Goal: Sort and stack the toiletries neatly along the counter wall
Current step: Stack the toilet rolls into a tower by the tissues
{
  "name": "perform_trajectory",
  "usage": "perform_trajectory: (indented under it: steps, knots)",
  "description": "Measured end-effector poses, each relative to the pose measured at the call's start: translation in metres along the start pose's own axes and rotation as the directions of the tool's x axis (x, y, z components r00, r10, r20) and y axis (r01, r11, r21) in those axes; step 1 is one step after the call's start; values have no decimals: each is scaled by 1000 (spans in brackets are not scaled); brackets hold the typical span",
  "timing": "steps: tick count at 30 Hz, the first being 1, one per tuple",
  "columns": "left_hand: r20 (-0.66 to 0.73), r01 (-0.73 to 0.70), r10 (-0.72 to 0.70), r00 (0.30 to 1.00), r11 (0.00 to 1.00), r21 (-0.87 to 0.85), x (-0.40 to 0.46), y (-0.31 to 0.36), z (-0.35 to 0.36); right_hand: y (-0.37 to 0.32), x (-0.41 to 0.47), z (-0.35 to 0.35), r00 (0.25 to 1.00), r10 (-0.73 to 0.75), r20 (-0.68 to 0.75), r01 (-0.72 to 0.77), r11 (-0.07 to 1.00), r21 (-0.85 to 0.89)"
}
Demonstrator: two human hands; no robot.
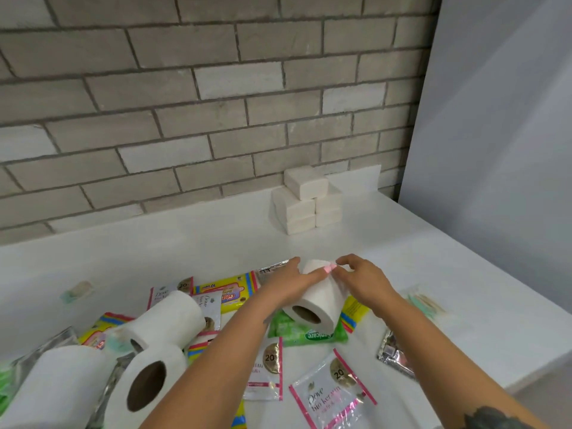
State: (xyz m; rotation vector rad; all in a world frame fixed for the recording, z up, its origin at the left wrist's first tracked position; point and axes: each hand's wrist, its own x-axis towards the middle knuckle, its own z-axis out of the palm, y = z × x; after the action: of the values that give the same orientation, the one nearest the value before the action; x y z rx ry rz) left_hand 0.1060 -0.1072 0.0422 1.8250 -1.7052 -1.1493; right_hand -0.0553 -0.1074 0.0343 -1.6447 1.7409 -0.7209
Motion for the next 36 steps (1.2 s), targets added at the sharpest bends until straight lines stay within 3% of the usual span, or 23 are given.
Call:
perform_trajectory:
  steps: [12, 15, 19, 25, 29, 36]
  knots:
    - [46, -23, 27, 999, 995, -97, -5, -11, 2, -8, -9, 12, 1000, 0, 10, -2, 990, 142]
    - [-29, -60, 58, 998, 993, -99, -8, -13, -5, -15, -8, 13, 1000, 3, -3, -2, 959, 284]
    - [-135, -131, 115, 984, 985, -114, -12, -14, -16, -31, -5, 16, 993, 61, 97, -104, 842, 530]
    - [-274, -245, 191, 943, 952, -181, -17, -19, -37, -49, 13, 36, 958, 14, 286, -204, 735, 646]
    - [-317, -289, 218, 923, 937, -198, -15, -24, -51, -63, 24, 45, 950, -72, 305, -151, 748, 646]
    - [-362, -220, 145, 921, 960, -175, 18, -36, -66, -74, 51, 65, 980, -151, 132, 42, 799, 599]
